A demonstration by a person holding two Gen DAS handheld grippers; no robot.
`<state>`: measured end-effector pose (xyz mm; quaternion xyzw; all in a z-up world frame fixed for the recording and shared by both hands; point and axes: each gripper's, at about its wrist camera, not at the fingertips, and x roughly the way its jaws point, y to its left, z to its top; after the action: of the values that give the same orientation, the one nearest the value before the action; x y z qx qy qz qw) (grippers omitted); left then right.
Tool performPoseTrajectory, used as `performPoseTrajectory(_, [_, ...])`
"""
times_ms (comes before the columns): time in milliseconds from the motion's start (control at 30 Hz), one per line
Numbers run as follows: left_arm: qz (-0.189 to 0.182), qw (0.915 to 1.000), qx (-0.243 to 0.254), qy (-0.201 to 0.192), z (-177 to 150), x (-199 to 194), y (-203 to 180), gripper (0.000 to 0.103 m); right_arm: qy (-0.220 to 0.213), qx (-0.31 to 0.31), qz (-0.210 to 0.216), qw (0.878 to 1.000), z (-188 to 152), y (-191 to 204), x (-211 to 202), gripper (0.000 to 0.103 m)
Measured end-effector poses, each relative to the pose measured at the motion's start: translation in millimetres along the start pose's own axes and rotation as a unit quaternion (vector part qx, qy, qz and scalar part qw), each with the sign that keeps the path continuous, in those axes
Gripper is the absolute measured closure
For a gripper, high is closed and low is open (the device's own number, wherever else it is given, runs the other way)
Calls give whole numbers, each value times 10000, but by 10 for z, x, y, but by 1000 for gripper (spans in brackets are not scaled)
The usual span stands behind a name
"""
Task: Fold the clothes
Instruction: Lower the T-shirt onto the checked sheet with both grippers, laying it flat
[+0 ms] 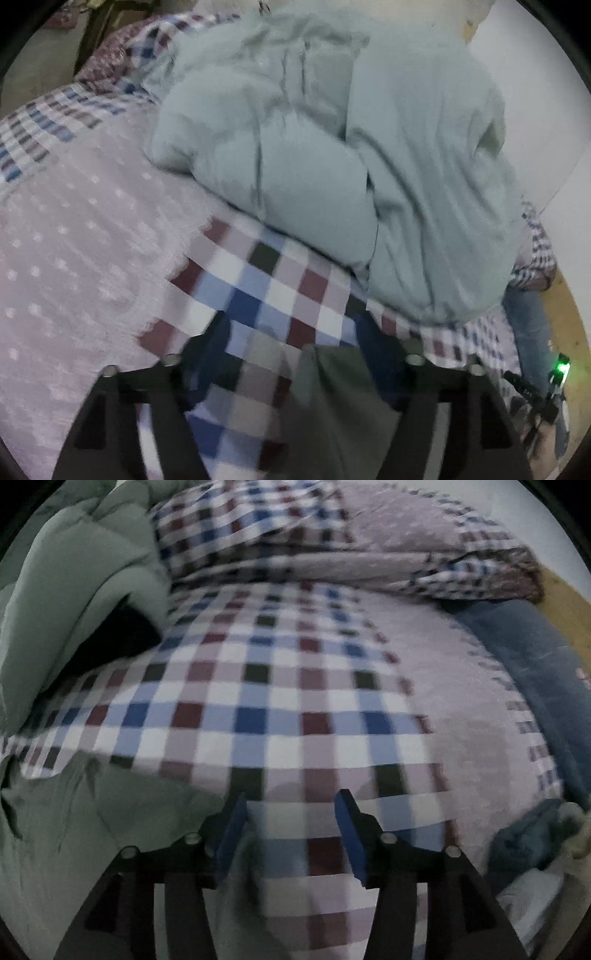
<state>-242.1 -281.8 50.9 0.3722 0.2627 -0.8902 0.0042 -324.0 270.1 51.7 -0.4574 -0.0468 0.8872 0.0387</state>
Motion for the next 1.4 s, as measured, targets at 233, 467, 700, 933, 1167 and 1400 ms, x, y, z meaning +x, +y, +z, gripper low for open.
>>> performPoseTrajectory(233, [-205,9994,65,-259,-105,-845,239,19,-405,649,749,9943,-199,-302,-578,47])
performPoseTrajectory(467, [-600,9956,98,-711,-634,-2159,370,18,-867,809,1606,9799,-725,-515,-1661,40])
performPoseTrajectory(700, [-715,9896,121,-1241,-1221,-3512,571,15,-1373,774,2249,9616,-1560,-685,-2959,33])
performPoseTrajectory(933, [-639,9871,-52,-1467,-1840,-4335,806,11,-1879,375,2443,9506,-2327,-472,-3902,26])
performPoseTrajectory(1167, [-250,9920,-694,-1021,-2496,-4304,1370,8,-2086,-177,3019,9301,-2975,117,-4381,22])
performPoseTrajectory(1400, [-759,9828,-1647,-348,-2865,-3780,2190,8,-1939,-781,3547,9113,-3392,842,-4433,22])
